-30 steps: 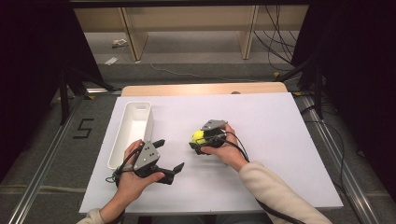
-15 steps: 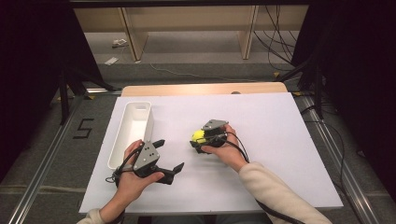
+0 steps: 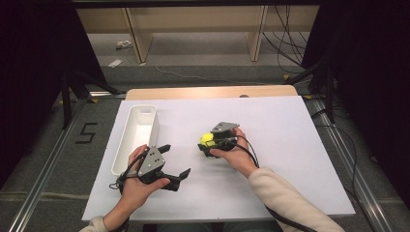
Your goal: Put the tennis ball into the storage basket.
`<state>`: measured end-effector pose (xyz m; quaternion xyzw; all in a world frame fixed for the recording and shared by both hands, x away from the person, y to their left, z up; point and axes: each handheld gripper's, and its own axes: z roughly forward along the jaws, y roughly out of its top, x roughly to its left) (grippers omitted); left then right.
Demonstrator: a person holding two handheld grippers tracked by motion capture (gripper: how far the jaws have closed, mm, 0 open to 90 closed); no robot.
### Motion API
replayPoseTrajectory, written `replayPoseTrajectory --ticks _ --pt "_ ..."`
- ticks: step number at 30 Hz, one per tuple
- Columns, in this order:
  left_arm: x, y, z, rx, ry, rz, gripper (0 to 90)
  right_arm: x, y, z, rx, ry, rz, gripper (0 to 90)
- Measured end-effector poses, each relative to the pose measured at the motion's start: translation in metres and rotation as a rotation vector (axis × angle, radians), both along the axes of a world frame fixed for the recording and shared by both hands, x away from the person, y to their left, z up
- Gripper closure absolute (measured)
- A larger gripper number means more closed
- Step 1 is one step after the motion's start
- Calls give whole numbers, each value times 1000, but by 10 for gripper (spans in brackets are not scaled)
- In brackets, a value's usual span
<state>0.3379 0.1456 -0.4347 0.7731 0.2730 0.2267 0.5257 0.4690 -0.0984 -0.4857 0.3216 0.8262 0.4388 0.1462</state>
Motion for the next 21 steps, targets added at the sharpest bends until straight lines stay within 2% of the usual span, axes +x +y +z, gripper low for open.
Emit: replayPoseTrajectory --ticks 21 --pt "0 1 0 7 -2 -6 0 -1 -2 16 42 -27 11 265"
